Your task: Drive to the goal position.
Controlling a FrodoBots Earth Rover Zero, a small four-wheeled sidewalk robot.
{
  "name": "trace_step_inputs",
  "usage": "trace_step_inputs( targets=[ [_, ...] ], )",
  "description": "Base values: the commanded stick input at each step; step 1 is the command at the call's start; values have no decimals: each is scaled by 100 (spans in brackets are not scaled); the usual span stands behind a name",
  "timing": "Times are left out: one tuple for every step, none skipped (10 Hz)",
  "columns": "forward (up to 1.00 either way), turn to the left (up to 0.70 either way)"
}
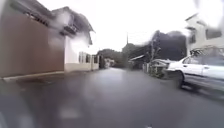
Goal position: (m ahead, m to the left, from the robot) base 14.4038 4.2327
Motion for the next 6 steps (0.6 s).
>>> trace_step_inputs(
  targets=[
    [70,0],
    [70,0],
    [70,-6],
    [70,-35],
    [70,-35],
    [70,-35]
  ],
)
